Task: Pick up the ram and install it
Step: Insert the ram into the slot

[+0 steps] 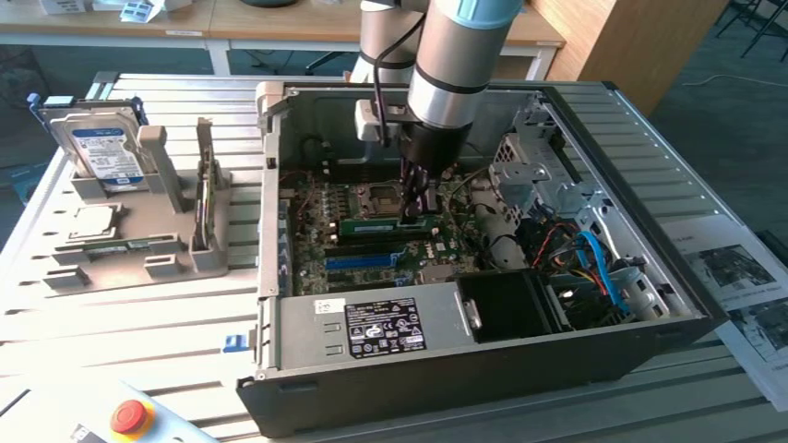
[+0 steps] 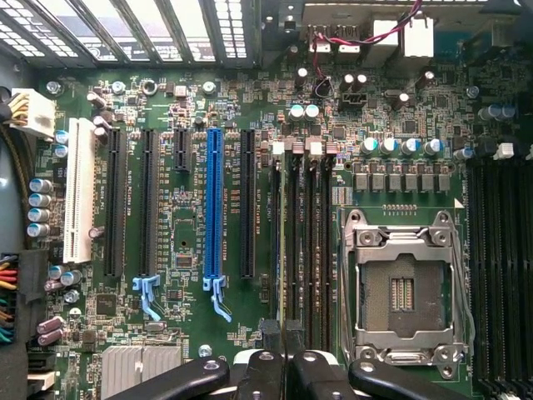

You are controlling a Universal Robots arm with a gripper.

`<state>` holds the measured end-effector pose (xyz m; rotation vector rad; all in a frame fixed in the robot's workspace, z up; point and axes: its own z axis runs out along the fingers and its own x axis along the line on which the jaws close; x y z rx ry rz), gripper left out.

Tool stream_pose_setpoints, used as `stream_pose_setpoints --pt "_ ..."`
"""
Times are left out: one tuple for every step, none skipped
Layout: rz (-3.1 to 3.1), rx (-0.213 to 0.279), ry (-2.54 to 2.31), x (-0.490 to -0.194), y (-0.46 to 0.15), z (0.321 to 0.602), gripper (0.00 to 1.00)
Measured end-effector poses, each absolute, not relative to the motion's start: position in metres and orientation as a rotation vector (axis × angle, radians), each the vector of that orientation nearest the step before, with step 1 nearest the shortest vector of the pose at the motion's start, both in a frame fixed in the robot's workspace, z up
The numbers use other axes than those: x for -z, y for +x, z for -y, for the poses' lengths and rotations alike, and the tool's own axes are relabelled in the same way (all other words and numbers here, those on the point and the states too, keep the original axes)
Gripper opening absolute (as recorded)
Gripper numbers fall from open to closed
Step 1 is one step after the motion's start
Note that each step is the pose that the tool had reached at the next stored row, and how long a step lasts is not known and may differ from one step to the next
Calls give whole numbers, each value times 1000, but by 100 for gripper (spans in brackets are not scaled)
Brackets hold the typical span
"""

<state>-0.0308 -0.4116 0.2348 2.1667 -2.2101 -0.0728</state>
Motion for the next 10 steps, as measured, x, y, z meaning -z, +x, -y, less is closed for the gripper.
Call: stream_pose_setpoints --pt "2208 73 2168 -235 -31 412 12" --pt "2207 73 2170 -235 -31 412 12" --pt "2205 73 2172 -235 -31 412 12" --pt "2203 73 2174 -235 -31 412 12" --pt "2201 73 2176 -235 -31 412 12" --pt "2201 72 2176 -235 -31 412 12" --pt "2200 72 2177 -235 -31 412 12" --pt "2199 73 2178 -234 -31 412 12" --pt "2198 73 2179 -234 -31 412 12" --pt "2197 72 2179 -234 -31 412 12"
